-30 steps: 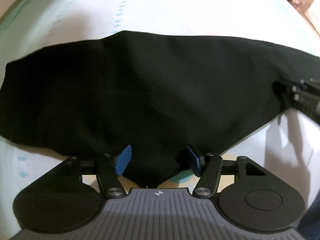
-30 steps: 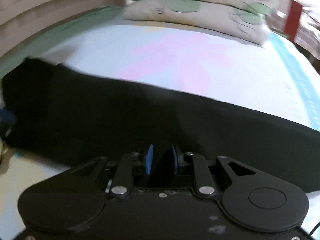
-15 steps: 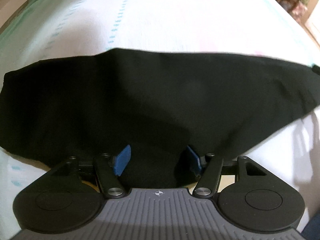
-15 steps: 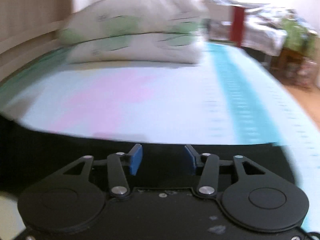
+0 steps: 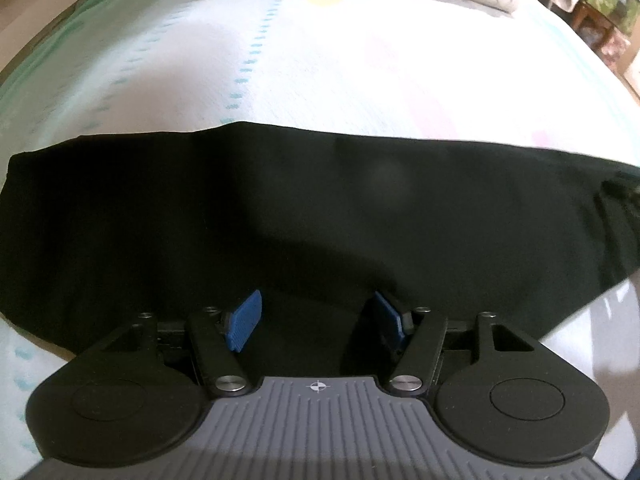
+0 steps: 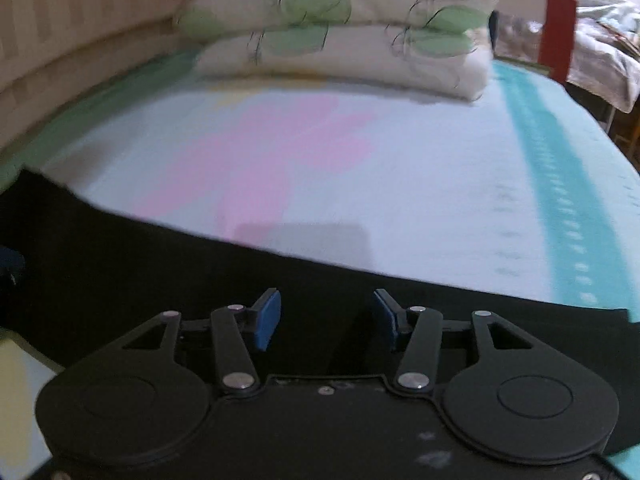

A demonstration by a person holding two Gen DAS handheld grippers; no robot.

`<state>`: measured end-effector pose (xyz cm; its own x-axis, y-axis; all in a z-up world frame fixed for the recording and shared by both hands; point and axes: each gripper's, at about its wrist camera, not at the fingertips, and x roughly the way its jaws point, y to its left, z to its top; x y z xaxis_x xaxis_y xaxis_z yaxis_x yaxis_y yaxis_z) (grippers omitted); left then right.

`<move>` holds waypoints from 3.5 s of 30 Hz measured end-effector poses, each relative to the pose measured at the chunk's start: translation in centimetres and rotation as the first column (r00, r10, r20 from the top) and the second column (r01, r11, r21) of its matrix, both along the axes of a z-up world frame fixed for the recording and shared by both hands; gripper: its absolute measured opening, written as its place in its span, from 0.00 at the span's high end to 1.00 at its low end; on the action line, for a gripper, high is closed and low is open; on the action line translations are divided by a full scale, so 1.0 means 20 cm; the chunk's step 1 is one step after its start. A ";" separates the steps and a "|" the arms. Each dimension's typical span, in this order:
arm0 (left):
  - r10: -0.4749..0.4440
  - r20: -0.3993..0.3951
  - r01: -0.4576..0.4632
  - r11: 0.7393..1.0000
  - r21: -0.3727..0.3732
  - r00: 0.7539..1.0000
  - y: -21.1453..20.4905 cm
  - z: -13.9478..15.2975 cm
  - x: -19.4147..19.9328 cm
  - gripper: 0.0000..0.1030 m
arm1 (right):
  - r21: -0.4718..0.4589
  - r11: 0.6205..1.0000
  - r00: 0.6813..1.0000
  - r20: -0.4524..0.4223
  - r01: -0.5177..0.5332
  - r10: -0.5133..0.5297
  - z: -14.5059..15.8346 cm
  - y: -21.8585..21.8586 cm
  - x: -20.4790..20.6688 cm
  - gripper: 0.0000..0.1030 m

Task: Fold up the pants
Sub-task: 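Smooth the folded trousers with both open grippers, then move the open right gripper to the edge of the black trousers, then close the right gripper on the trouser edge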

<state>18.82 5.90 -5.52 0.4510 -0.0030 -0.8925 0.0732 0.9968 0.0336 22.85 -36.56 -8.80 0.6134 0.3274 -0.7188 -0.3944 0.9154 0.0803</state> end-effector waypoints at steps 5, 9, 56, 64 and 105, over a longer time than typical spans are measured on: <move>0.028 0.041 -0.029 0.999 0.018 0.999 0.01 -0.01 -0.07 0.38 | -0.038 0.999 0.998 0.041 0.038 -0.036 -0.06 0.07 0.07 0.41; 0.037 0.061 -0.039 0.999 0.023 0.997 0.01 0.00 -0.14 0.38 | 0.007 0.995 0.995 0.025 0.101 -0.102 -0.05 0.06 0.15 0.44; -0.229 0.276 0.228 0.973 0.034 0.934 -0.82 0.13 -0.23 0.48 | 0.062 0.866 0.859 0.112 0.496 -0.500 0.04 -0.95 0.14 0.88; -0.282 0.173 0.271 0.959 0.087 0.944 -0.91 -0.07 -0.25 0.46 | 0.074 0.872 0.866 0.105 0.484 -0.489 0.01 -0.98 0.11 0.88; -0.210 0.161 0.206 0.978 0.043 0.964 -0.89 -0.08 0.13 0.37 | 0.501 0.624 0.800 -0.406 0.599 -0.442 -0.12 -1.23 -0.12 0.37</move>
<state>21.32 -12.00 -7.18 0.5830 -0.0901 -0.8074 0.2701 0.9588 0.0880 20.54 -61.09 -11.16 0.6636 0.3964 -0.6344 0.2359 0.6939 0.6803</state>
